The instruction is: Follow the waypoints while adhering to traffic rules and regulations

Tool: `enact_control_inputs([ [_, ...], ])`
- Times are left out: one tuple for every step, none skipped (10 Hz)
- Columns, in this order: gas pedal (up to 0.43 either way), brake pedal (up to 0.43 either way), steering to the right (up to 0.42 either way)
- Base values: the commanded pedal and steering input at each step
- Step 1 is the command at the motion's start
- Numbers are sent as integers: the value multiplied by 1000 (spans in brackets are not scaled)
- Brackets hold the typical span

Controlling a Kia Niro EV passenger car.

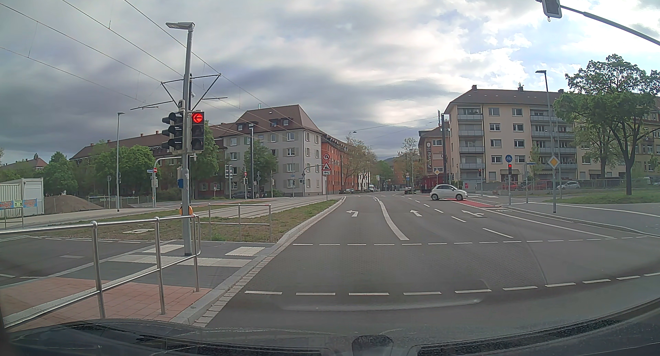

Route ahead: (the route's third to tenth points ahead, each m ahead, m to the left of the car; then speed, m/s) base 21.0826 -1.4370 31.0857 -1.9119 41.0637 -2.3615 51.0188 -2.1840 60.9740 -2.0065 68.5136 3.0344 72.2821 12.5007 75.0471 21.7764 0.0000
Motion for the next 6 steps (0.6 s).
enact_control_inputs([
  [0, 250, 11],
  [0, 244, 11],
  [0, 244, 10],
  [0, 244, 11],
  [0, 250, 11],
  [0, 250, 11],
])
